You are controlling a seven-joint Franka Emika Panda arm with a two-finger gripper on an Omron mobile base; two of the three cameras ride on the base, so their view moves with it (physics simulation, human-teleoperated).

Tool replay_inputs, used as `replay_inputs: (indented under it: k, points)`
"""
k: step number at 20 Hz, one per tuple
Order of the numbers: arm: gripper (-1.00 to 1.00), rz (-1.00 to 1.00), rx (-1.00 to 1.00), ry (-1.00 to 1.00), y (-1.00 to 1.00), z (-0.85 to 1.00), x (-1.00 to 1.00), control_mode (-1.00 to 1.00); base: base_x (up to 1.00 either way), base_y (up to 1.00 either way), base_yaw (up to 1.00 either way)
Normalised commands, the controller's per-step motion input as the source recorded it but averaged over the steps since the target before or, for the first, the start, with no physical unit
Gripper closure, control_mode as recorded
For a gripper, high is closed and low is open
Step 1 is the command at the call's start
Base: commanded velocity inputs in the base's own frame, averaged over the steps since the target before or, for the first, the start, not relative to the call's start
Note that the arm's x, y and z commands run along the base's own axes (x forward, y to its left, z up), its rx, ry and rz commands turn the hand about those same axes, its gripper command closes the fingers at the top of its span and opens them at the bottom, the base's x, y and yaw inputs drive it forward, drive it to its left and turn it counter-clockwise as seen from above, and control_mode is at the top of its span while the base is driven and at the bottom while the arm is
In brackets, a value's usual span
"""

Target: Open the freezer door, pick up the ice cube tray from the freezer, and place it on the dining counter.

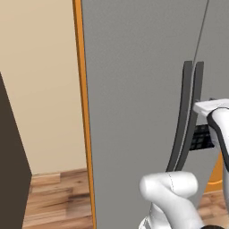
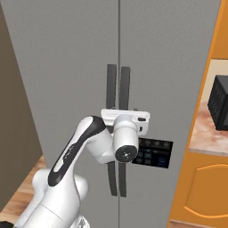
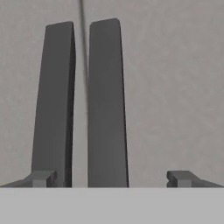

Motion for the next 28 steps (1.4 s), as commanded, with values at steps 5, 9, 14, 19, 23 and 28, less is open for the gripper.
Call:
replay_inputs:
  k: [5,9,14,19,23,28]
  points:
    - [-1.0,0.0,0.0,0.0,0.0,0.0,0.22,-1.0,0.0,0.0,0.0]
    - [-1.0,0.0,0.0,0.0,0.0,0.0,0.25,-1.0,0.0,0.0,0.0]
    - [-1.0,0.0,0.0,0.0,0.0,0.0,0.14,-1.0,0.0,0.0,0.0]
    - [-1.0,0.0,0.0,0.0,0.0,0.0,0.11,-1.0,0.0,0.0,0.0]
    - [-1.0,0.0,0.0,0.0,0.0,0.0,0.16,-1.0,0.0,0.0,0.0]
    - [-1.0,0.0,0.0,-0.02,0.04,0.0,0.15,-1.0,0.0,0.0,0.0]
